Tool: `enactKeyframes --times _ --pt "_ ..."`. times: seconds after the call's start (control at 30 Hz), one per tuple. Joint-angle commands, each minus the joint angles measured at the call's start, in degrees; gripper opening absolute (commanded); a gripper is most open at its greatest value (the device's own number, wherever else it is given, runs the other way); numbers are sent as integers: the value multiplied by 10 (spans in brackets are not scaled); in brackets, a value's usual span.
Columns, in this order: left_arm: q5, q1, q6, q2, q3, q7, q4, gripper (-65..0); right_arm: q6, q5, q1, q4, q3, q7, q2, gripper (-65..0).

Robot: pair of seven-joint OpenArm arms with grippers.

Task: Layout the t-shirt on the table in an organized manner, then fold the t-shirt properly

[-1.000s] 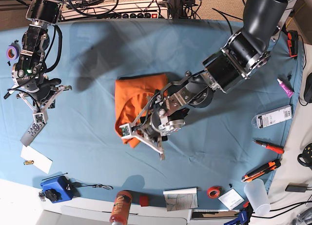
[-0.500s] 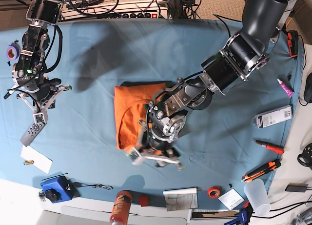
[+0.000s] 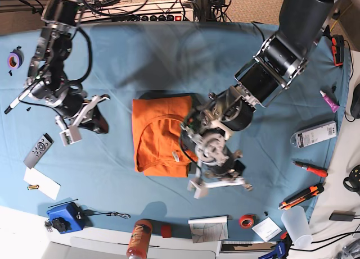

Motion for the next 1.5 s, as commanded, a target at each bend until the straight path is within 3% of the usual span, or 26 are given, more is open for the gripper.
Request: enactKeyframes --times 0.0,0.1,0.2,0.3,0.5,0.63,0.77,0.87,1.03,1.17,1.27,1.47 --pt "15 -15 1 1 -33 3 18 -650 1 18 12 11 3 15 -4 -650" --pt "-21 2 -21 0 -127 -3 59 -650 1 21 21 9 -11 15 -29 -650" --pt "-93 23 -45 -15 -212 -16 120 -650 1 11 40 4 -58 17 -31 -650" --pt "-153 52 -69 -43 -266 -29 170 -650 1 -41 70 -26 -119 42 -31 -650" --pt "-190 133 -84 -110 -300 -32 216 -650 1 -87 137 -158 -200 100 -34 -650" --pt "-191 192 -83 -153 -300 -31 260 -650 1 -106 174 -264 -209 109 -60 -650" --pt "-187 244 -83 -169 -300 -37 318 -650 1 -106 187 -322 -209 106 -71 -650" --pt "-186 283 -83 -170 -303 -49 362 -650 1 -83 187 -300 -196 63 -71 -650" --pt "-191 355 -82 -170 -341 -67 435 -650 1 7 187 -205 -123 -52 -71 -650" --pt "-239 414 -90 -170 -398 -80 480 -650 1 45 186 -105 -49 -156 -65 -650" --pt "-285 454 -125 -170 -445 -84 501 -650 -6 70 177 -50 -30 -203 -34 -650" --pt "-363 521 -162 -170 -527 -93 507 -650 -29 73 97 -2 -29 -206 50 -650"
